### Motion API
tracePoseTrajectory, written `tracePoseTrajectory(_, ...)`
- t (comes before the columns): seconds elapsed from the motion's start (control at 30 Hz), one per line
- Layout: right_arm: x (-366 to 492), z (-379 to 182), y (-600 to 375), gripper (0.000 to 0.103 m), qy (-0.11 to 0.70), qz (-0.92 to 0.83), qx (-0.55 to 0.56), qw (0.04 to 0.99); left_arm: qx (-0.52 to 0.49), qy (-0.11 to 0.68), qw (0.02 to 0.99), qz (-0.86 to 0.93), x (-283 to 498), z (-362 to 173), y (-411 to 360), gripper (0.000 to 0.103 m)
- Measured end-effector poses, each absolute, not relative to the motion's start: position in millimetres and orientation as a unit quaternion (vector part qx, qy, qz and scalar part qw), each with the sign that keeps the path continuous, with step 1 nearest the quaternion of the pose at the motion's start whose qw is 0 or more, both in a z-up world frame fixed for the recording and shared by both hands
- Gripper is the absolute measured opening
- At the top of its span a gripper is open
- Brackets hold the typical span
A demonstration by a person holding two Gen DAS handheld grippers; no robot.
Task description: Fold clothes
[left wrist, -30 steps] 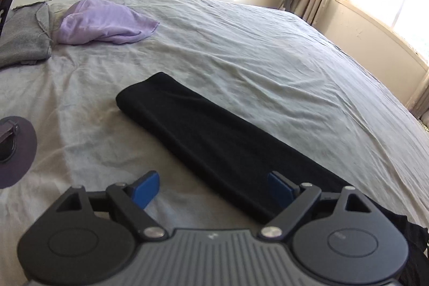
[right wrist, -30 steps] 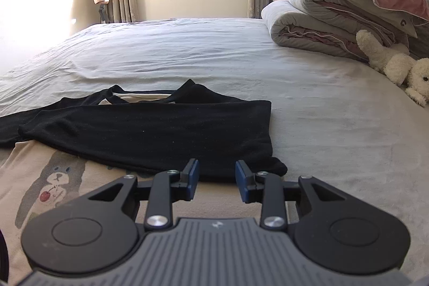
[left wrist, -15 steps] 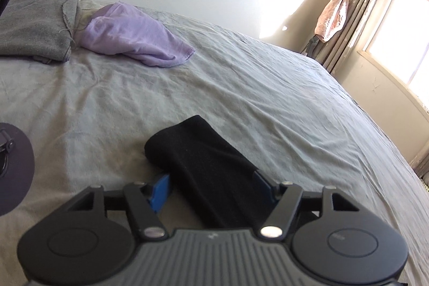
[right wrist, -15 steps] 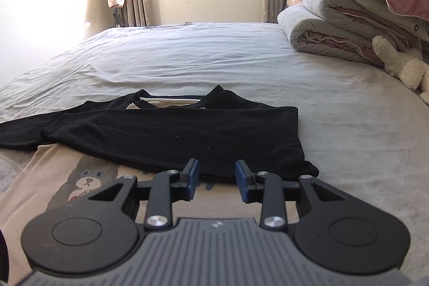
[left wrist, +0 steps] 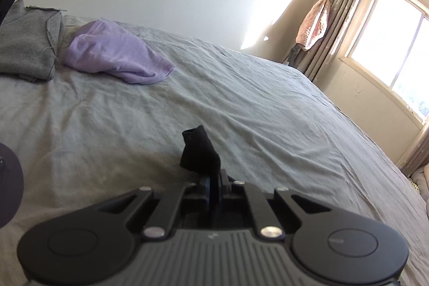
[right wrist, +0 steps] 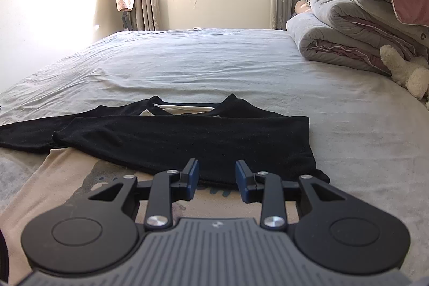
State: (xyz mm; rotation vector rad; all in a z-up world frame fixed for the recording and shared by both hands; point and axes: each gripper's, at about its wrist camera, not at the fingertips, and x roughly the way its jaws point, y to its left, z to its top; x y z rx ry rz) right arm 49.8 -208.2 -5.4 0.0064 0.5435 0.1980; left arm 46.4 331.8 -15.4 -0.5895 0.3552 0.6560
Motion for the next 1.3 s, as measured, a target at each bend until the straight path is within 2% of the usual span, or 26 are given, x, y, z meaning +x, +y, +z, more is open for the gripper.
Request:
tracePoseTrajectory(0.53,45.8,4.3,-195.4,0.035,0.264,0.123,0.03,0.956,-0.235,0.138,0.946,0.174,51.8,42.4,246.7,0.005)
tracePoseTrajectory(1.03,57.2,9.6,-208.1,0.035,0.275,0.142,0.123,0.943,-0.187,0.154,0.968,0.062,68.6,49.8,164.0,0.005)
tracePoseTrajectory(1.3,60.0,11.2,-220.6,0.035,0.279,0.145,0.153,0.937,-0.205,0.154,0.967,0.01,88.9,58.7,110.7,0.005)
